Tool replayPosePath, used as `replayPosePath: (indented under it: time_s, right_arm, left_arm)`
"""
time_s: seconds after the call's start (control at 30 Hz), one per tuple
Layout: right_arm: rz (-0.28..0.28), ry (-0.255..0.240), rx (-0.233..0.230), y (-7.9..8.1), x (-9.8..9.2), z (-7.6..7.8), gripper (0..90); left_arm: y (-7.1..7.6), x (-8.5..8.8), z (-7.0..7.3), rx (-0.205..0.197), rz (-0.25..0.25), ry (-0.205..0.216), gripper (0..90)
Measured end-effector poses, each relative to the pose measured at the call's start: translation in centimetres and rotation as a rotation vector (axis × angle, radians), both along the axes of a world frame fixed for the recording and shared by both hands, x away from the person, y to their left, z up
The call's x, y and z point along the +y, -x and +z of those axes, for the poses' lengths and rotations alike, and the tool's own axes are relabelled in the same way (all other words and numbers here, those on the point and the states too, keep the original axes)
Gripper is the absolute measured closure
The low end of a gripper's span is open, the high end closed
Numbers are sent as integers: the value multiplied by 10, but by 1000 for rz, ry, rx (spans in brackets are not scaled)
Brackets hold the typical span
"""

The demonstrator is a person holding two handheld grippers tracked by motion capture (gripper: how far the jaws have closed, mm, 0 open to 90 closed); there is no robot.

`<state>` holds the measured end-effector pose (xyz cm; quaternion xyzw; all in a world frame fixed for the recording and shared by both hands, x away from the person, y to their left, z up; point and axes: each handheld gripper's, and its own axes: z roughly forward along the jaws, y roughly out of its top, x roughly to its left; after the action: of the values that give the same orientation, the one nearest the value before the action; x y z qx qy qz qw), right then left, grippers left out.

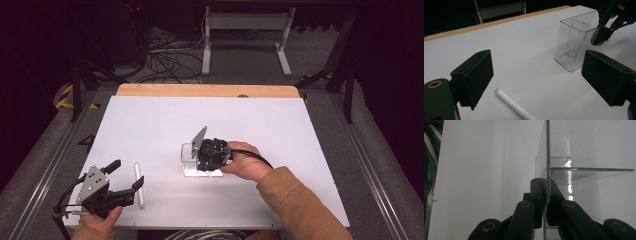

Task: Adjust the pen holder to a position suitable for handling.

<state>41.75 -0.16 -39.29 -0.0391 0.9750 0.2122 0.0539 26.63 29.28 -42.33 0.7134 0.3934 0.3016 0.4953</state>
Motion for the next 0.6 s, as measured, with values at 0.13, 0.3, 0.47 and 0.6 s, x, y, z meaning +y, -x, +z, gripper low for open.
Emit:
replayPosePath:
  time_s: [0.13, 0.3, 0.47, 0.6]
  right_arm:
    - [-46, -25, 13, -1, -2, 1, 708]
    - [-67, -88, 23, 1, -9, 10, 554]
    - [-121, -230, -2, 3, -28, 26, 419]
    - [-160, -351, -4, 6, -45, 39, 343]
  left_arm:
    - [0, 0, 0, 0, -2, 0, 113]
    - [-1, 0, 0, 1, 4, 2, 113]
    - [-2, 1, 1, 2, 9, 1, 113]
    - [-4, 1, 1, 8, 12, 0, 113]
